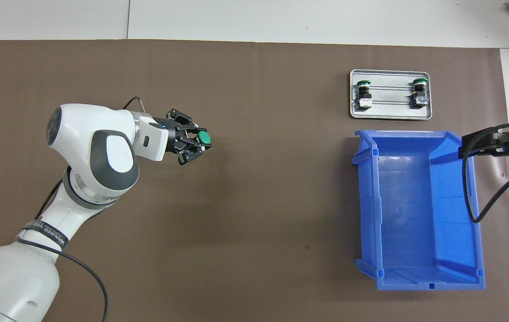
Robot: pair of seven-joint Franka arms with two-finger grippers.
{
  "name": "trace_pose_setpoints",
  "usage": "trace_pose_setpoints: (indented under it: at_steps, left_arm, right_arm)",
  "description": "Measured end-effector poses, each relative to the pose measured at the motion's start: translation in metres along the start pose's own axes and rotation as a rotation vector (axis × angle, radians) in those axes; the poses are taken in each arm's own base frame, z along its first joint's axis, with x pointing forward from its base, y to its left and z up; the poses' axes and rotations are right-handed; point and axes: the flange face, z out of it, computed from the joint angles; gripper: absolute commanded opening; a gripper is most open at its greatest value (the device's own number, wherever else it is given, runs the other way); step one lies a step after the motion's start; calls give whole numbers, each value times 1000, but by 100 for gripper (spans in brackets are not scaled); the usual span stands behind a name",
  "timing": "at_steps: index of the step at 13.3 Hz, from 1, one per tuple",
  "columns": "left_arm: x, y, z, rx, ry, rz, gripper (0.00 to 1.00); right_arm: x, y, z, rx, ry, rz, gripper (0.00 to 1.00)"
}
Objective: Place and press button with both arms
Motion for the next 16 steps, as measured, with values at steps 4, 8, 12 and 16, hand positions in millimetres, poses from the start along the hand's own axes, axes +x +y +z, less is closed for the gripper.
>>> trace_pose_setpoints:
  at_steps: [4, 8, 12, 16]
  left_arm:
    - [-36, 24, 5, 14, 176, -13, 0]
    - [-82, 46, 9, -8, 324, -9, 0]
    - [-138, 69, 5, 14, 494, 19, 0]
    - [-169, 98, 4, 66, 627, 59, 0]
  right_arm:
    - [0, 2, 0, -11, 1, 1, 100]
    - [1, 4, 0, -34, 4, 3, 100]
    - [1, 5, 0, -36, 4, 4, 100]
    - [1, 5, 1, -37, 2, 4, 100]
